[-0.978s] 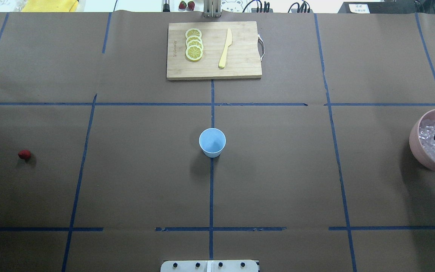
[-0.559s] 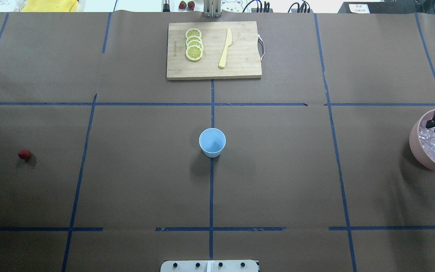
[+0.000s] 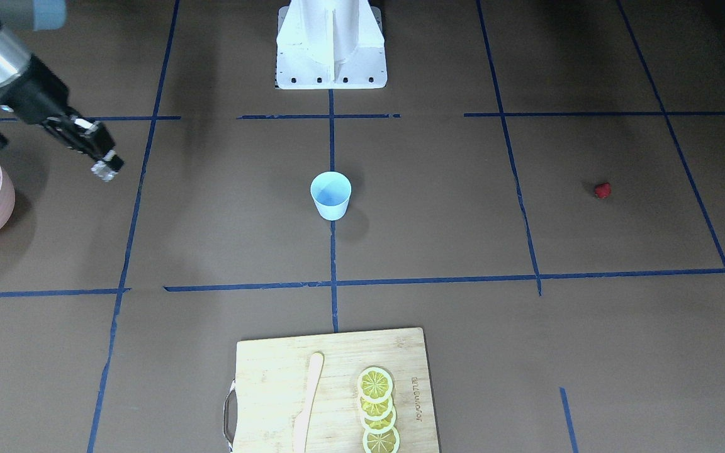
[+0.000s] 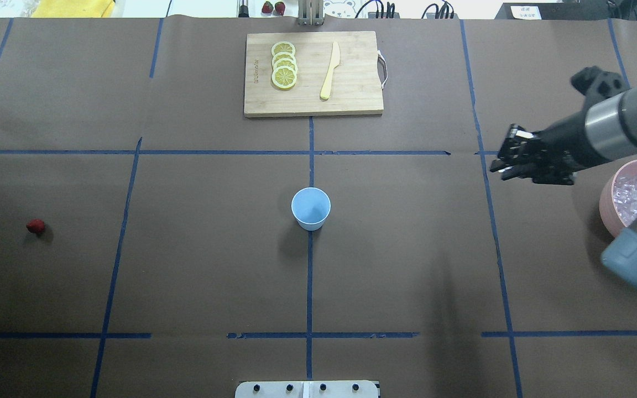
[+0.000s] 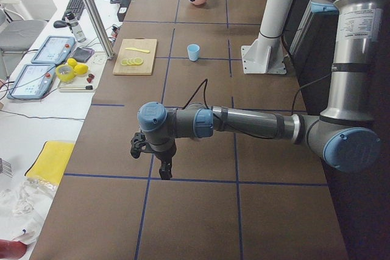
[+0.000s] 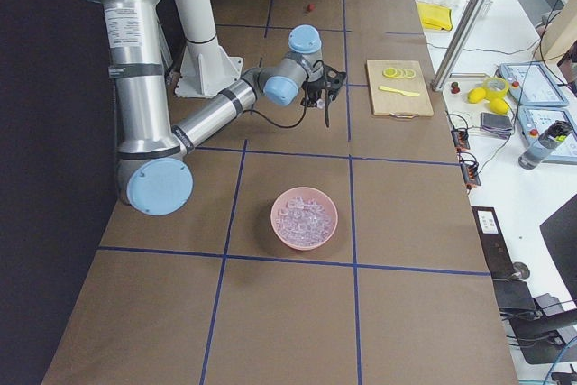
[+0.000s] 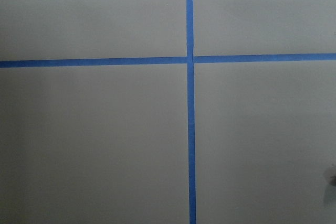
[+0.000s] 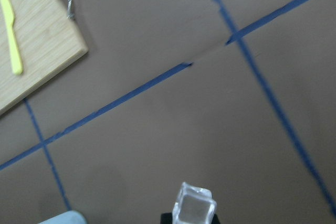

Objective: Put ice and strawberries in cup
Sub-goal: 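Carry the ice cube with the right gripper over the blue cup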

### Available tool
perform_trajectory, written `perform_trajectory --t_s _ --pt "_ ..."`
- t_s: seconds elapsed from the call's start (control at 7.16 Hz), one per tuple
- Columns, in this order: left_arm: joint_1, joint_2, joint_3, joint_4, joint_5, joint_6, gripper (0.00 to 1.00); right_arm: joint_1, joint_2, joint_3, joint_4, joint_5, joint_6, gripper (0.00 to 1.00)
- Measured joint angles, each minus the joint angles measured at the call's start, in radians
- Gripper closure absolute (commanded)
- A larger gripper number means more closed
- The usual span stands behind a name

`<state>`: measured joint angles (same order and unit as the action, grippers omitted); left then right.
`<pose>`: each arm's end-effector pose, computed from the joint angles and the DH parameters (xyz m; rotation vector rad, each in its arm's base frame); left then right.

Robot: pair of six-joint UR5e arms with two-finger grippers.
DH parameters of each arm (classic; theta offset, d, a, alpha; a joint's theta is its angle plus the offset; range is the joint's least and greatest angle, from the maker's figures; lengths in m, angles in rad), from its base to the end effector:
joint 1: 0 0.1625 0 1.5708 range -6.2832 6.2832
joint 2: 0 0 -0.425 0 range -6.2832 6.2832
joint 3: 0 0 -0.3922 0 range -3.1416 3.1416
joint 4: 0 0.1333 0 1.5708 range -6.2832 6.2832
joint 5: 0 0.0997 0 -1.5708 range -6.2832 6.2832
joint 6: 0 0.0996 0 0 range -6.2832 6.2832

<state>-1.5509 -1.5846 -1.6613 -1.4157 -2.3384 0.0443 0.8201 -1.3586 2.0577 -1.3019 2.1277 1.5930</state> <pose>-0.0543 -0.4930 0.6233 -0.0389 0.7680 0.0415 -0.2929 -0.4322 0.2914 -0.1070 -1.0756 0.4907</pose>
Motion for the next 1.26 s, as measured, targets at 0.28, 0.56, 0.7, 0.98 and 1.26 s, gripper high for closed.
perform_trajectory --t_s 0.28,0.56,0.7,0.98,1.26 --pt "0.0 0.003 0.0 0.0 -0.001 0.001 0.0 -0.183 0.289 -0.099 -0.189 -0.154 0.098 0.98" --pt "0.0 0.004 -0.002 0.0 -0.001 0.002 0.0 -0.273 0.447 -0.238 -0.23 -0.226 0.153 0.97" --pt "0.0 0.004 -0.002 0.0 -0.005 0.002 0.0 -0.303 0.471 -0.272 -0.222 -0.245 0.161 0.97" --pt "0.0 0.005 -0.003 0.0 -0.02 0.002 0.0 -0.329 0.487 -0.32 -0.174 -0.265 0.175 0.95" --pt "0.0 0.005 -0.004 0.0 -0.025 0.002 0.0 -0.334 0.508 -0.368 -0.144 -0.277 0.18 0.89"
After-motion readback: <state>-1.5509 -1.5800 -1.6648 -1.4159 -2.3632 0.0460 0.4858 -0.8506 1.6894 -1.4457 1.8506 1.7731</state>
